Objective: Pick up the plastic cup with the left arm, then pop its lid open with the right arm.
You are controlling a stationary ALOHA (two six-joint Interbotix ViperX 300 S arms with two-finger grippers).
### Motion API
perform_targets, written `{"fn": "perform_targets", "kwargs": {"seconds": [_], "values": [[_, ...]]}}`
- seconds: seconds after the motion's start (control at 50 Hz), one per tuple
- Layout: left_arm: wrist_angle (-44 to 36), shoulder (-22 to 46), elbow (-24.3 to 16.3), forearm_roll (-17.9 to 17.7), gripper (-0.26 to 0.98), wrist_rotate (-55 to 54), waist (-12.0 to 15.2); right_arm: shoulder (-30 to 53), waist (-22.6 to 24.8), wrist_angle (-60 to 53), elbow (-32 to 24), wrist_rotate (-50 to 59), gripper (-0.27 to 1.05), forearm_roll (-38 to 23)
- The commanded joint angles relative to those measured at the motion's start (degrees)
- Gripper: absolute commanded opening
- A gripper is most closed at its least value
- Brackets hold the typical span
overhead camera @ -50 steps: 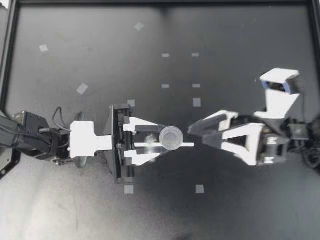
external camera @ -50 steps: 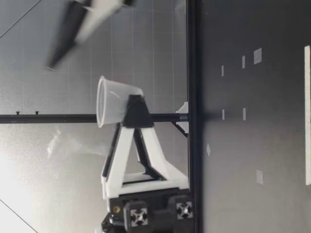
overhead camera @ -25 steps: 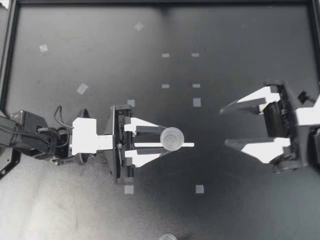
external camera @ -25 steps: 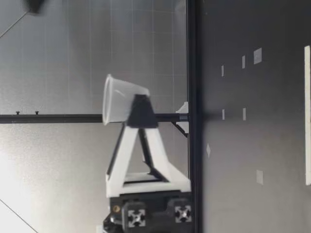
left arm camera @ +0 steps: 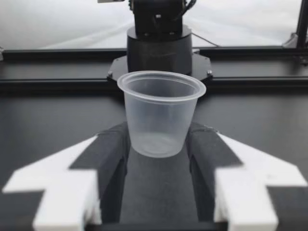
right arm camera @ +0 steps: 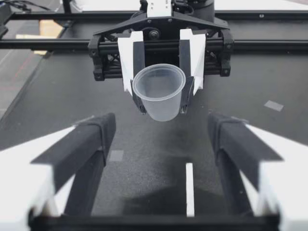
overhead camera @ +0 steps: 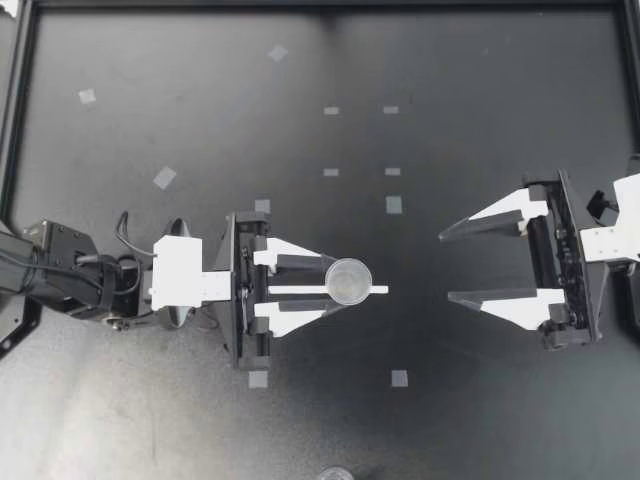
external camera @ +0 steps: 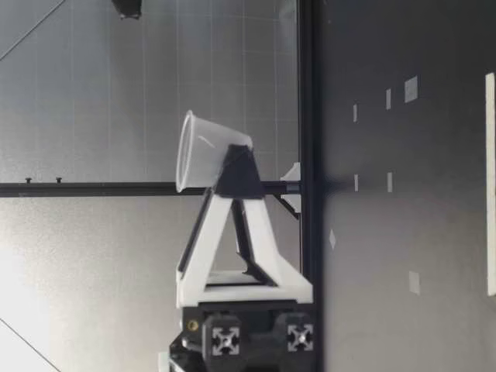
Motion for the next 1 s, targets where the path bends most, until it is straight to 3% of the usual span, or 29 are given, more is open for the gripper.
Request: {"fn": "perform_targets", "kwargs": {"seconds": [0.0,0.98], "values": [[-0.26,-1.85,-0.97,0.0,0.05,-0.26,0.18,-0.26,0.0,-0.53,-0.53,-0.09,0.75,-0.09],[0.09,-1.49,-0.97,0.0,0.05,-0.35,0.09,-0.35,0.09,-0.62,-0.35,0.09,0.75,0.0]]}}
